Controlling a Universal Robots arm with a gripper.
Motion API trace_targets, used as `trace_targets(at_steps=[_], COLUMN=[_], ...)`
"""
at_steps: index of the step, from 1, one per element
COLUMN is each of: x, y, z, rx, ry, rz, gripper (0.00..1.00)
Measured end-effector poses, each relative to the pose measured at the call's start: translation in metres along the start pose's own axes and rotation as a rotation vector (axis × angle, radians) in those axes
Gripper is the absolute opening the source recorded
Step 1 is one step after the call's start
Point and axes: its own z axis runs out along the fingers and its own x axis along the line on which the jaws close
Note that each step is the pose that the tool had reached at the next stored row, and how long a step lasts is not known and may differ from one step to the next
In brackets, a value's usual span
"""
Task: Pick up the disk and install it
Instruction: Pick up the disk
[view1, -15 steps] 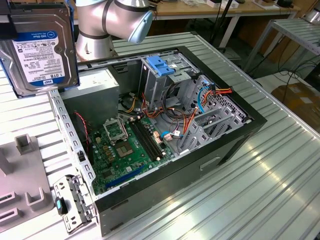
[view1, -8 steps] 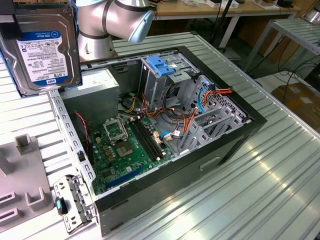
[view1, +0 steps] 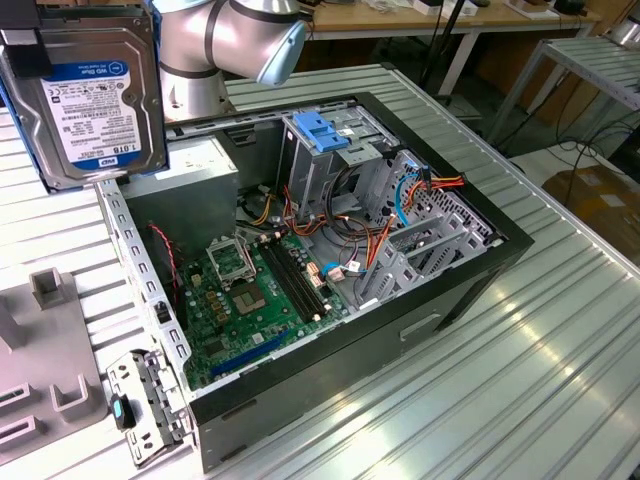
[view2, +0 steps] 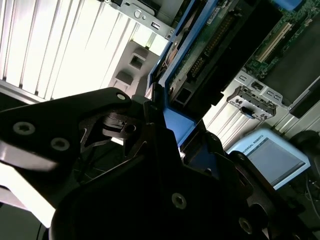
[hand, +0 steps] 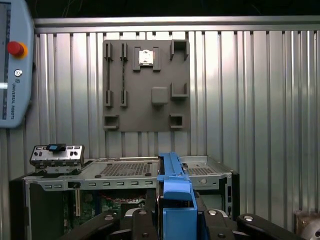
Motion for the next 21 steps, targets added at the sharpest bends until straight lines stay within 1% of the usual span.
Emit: trace_targets(at_steps=[3, 12, 21], x=[0.0, -0.0001, -0.0005], y=[-0.0029, -0.0149, -0.0313], z=[0.0, 0.0, 0.0], rx=[0.0, 0.0, 0.0], ry=[0.0, 0.0, 0.0], rz=[0.0, 0.0, 0.0], gripper=[0.37, 0.37, 0.37])
